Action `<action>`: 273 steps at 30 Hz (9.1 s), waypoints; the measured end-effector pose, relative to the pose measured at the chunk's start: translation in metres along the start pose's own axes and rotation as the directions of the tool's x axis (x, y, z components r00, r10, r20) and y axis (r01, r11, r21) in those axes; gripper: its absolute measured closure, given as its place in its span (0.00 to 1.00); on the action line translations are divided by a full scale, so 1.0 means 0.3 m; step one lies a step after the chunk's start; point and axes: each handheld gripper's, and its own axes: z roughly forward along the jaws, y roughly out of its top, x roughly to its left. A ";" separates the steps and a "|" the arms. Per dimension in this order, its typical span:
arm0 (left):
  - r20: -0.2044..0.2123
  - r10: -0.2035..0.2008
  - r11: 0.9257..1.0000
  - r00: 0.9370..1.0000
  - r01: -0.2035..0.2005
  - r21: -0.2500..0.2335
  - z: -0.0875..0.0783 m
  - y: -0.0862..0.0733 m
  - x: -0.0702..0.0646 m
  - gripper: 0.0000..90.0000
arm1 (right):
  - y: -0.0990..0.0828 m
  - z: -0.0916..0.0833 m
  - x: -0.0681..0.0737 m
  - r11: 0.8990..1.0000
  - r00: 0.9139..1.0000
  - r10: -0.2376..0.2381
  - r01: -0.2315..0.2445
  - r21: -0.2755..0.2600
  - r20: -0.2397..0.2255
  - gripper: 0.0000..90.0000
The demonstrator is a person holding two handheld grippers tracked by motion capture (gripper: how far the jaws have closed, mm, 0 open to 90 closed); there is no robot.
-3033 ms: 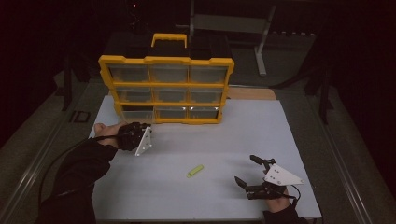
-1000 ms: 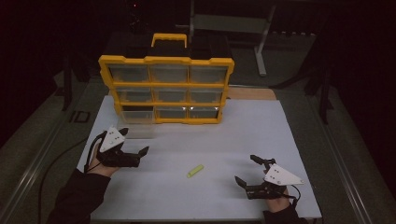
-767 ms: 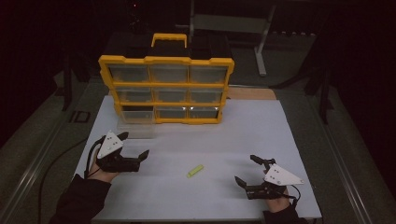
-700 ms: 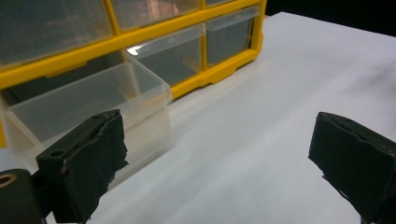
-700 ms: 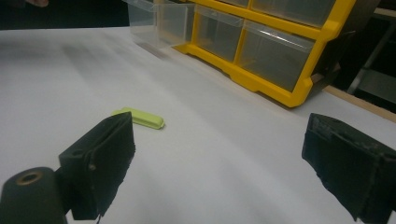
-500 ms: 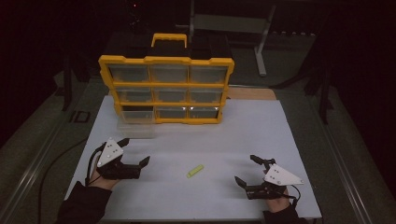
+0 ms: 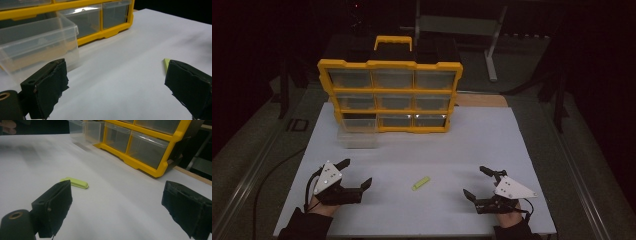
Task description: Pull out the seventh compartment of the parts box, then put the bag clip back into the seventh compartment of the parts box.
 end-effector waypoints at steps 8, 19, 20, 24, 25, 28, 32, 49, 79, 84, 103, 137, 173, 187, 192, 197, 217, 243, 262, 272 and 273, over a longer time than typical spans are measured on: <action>0.015 -0.013 0.999 1.000 0.014 -0.038 -0.019 -0.050 -0.013 0.05 | -0.001 0.001 0.001 1.000 1.000 -0.003 0.003 0.004 0.002 0.11; -0.008 -0.004 0.998 1.000 0.003 -0.069 -0.028 -0.101 0.001 0.05 | -0.004 0.001 -0.002 1.000 1.000 0.004 -0.004 0.007 -0.002 0.10; -0.008 -0.004 0.998 1.000 0.003 -0.067 -0.025 -0.104 0.000 0.05 | -0.005 0.002 -0.002 1.000 1.000 0.004 -0.004 0.008 -0.002 0.10; -0.013 0.010 0.997 1.000 -0.011 -0.079 -0.021 -0.100 -0.008 0.05 | -0.005 0.003 -0.001 1.000 1.000 0.005 -0.005 0.012 -0.004 0.10; -0.013 0.012 0.996 1.000 -0.014 -0.083 -0.020 -0.099 -0.011 0.05 | -0.006 0.004 -0.001 1.000 1.000 0.006 -0.006 0.014 -0.009 0.10; -0.018 0.032 0.996 0.999 -0.033 -0.082 -0.017 -0.102 -0.019 0.05 | -0.006 0.006 -0.001 1.000 1.000 0.004 -0.004 0.017 -0.012 0.10; -0.014 0.036 0.996 0.999 -0.037 -0.077 -0.013 -0.110 -0.019 0.05 | -0.005 0.005 0.000 1.000 1.000 0.005 -0.005 0.015 -0.014 0.11; -0.017 0.012 0.994 1.000 -0.014 -0.106 -0.023 -0.114 -0.006 0.05 | -0.007 0.005 -0.002 1.000 1.000 0.008 -0.008 0.018 -0.016 0.10; -0.006 0.011 0.994 1.000 -0.012 -0.112 -0.023 -0.116 -0.007 0.05 | 0.000 0.001 -0.002 0.999 1.000 0.031 -0.030 0.030 -0.001 0.10; -0.004 0.010 0.993 1.000 -0.010 -0.115 -0.022 -0.115 -0.007 0.05 | 0.012 -0.001 -0.006 0.998 0.999 0.041 -0.041 0.050 -0.001 0.10; 0.001 0.012 0.993 1.000 -0.012 -0.119 -0.025 -0.113 -0.011 0.05 | 0.214 -0.041 -0.049 0.999 0.999 -0.002 0.004 0.039 -0.053 0.09; 0.008 0.015 0.991 1.000 -0.014 -0.130 -0.030 -0.112 -0.016 0.05 | 0.420 0.288 -0.002 0.986 0.926 -0.127 0.157 0.055 -0.355 0.09; 0.027 0.016 0.991 0.999 -0.012 -0.131 -0.029 -0.118 -0.011 0.05 | 0.140 0.564 0.053 0.889 0.796 -0.020 0.291 0.354 -0.605 0.41; 0.033 0.019 0.992 0.999 -0.015 -0.125 -0.028 -0.120 -0.010 0.05 | 0.107 0.593 0.065 0.839 0.770 -0.109 0.410 0.358 -0.629 0.68; 0.031 0.017 0.992 0.999 -0.013 -0.128 -0.028 -0.120 -0.010 0.05 | 0.109 0.592 0.069 0.832 0.755 -0.113 0.428 0.353 -0.646 0.75; 0.027 0.019 0.992 0.999 -0.015 -0.126 -0.028 -0.120 -0.011 0.05 | 0.115 0.596 0.072 0.824 0.752 -0.100 0.429 0.369 -0.651 0.86; 0.022 0.016 0.990 1.000 -0.013 -0.138 -0.031 -0.117 -0.013 0.05 | 0.275 0.600 0.054 0.842 0.823 -0.053 0.342 0.418 -0.566 0.87; 0.025 0.010 0.990 1.000 -0.006 -0.138 -0.032 -0.118 -0.011 0.05 | 0.447 0.638 0.039 0.883 0.881 -0.019 0.236 0.405 -0.473 0.87; 0.034 0.013 0.990 0.999 -0.008 -0.139 -0.032 -0.118 -0.012 0.05 | 0.548 0.720 0.013 0.886 0.903 -0.013 0.209 0.413 -0.429 0.87; 0.035 0.010 0.990 0.999 -0.005 -0.143 -0.033 -0.118 -0.013 0.05 | 0.596 0.759 0.007 0.884 0.912 -0.036 0.219 0.413 -0.408 0.87; 0.035 0.011 0.990 0.999 -0.005 -0.144 -0.033 -0.118 -0.013 0.05 | 0.600 0.764 0.006 0.883 0.912 -0.039 0.223 0.412 -0.409 0.87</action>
